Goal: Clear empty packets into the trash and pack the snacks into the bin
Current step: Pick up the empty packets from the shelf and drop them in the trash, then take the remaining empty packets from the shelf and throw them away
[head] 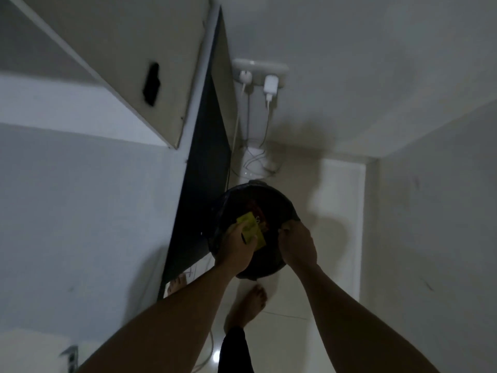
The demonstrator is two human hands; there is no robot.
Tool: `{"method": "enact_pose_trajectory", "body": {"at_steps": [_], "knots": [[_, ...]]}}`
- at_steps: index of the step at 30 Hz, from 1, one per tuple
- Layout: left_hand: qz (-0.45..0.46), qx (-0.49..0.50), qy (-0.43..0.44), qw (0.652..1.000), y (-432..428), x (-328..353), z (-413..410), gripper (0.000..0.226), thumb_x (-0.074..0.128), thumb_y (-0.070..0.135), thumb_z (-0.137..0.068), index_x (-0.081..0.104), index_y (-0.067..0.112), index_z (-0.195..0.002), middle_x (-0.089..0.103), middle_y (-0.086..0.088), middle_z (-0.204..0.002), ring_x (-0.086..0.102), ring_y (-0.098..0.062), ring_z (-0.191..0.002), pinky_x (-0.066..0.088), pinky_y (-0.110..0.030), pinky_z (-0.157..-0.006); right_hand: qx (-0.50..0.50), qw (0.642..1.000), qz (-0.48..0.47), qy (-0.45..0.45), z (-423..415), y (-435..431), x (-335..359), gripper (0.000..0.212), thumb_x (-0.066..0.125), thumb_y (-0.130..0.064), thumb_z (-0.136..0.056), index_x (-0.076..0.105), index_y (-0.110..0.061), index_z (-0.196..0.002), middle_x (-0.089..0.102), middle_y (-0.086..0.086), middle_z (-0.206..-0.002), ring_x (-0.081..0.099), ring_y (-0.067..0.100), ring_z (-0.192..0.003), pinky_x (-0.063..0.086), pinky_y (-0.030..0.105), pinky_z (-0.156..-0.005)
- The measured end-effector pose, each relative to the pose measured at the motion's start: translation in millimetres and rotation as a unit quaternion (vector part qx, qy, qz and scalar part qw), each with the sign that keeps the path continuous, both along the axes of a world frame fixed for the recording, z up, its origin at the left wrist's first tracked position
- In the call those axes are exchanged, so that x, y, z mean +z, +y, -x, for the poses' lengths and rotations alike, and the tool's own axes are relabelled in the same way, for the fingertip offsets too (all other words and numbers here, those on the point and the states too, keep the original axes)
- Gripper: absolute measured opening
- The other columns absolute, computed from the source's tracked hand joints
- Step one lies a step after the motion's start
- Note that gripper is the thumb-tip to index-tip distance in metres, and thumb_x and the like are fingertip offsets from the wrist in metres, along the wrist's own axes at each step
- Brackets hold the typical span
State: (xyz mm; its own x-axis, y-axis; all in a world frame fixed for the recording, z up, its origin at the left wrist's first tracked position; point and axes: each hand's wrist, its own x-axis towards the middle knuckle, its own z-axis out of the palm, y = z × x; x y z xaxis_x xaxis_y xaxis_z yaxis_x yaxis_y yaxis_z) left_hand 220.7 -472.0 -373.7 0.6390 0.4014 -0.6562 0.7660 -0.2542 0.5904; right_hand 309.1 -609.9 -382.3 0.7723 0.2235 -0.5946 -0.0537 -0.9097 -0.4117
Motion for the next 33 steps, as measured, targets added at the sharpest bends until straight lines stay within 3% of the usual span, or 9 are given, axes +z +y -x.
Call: {"method": "enact_pose_trajectory", "body": {"at_steps": [5,11,15,18,26,33], "knots": [[-0.034,-0.016,-0.061,0.997,7,94,-4,0.055,0.060,0.035,-0.095,0.045,0.017,-0.145,0.044,-0.006,-0.150,0.042,-0.025,-0.137,0.037,-0.042,-0.114,0.001,0.998,-0.038,-0.052,0,10,101,0.029,0.047,-0.026,-0.099,0.063,-0.017,-0.120,0.059,0.004,-0.118,0.062,0.024,-0.101,0.050,0.034,-0.084],[-0.112,-0.031,-0.173,0.978,42,235,11,0.046,0.056,0.036,-0.096,0.050,0.019,-0.139,0.052,-0.002,-0.138,0.050,-0.022,-0.128,0.040,-0.035,-0.108,0.025,0.977,-0.146,-0.154,6,46,245,0.024,0.051,-0.020,-0.100,0.064,-0.014,-0.120,0.060,0.003,-0.123,0.059,0.023,-0.113,0.046,0.031,-0.093],[-0.182,-0.009,-0.245,0.952,74,315,34,0.053,0.047,0.049,-0.090,0.054,0.021,-0.133,0.057,-0.002,-0.133,0.054,-0.022,-0.122,0.045,-0.035,-0.102,0.066,0.946,-0.225,-0.223,23,87,327,0.019,0.054,-0.017,-0.099,0.066,-0.009,-0.111,0.064,0.008,-0.114,0.062,0.024,-0.104,0.042,0.023,-0.083],[-0.249,-0.003,-0.283,0.926,105,357,54,0.052,0.048,0.047,-0.090,0.054,0.021,-0.135,0.056,0.001,-0.137,0.051,-0.019,-0.126,0.045,-0.036,-0.102,0.109,0.914,-0.273,-0.279,41,121,382,0.020,0.053,-0.015,-0.099,0.068,-0.008,-0.110,0.064,0.008,-0.111,0.063,0.022,-0.098,0.048,0.029,-0.081],[-0.383,0.049,-0.341,0.857,197,468,95,0.041,0.060,0.032,-0.093,0.057,0.018,-0.131,0.058,-0.002,-0.131,0.054,-0.022,-0.120,0.046,-0.035,-0.096,0.174,0.825,-0.372,-0.389,76,206,496,0.023,0.055,-0.015,-0.098,0.065,-0.013,-0.119,0.062,0.002,-0.118,0.060,0.014,-0.099,0.050,0.025,-0.087],[-0.422,0.048,-0.381,0.821,259,529,102,0.040,0.065,0.026,-0.090,0.060,0.011,-0.127,0.062,-0.012,-0.125,0.055,-0.029,-0.116,0.044,-0.036,-0.096,0.172,0.811,-0.366,-0.423,70,248,554,0.025,0.051,-0.017,-0.101,0.064,-0.009,-0.121,0.061,0.008,-0.123,0.061,0.020,-0.102,0.049,0.028,-0.083]]}}
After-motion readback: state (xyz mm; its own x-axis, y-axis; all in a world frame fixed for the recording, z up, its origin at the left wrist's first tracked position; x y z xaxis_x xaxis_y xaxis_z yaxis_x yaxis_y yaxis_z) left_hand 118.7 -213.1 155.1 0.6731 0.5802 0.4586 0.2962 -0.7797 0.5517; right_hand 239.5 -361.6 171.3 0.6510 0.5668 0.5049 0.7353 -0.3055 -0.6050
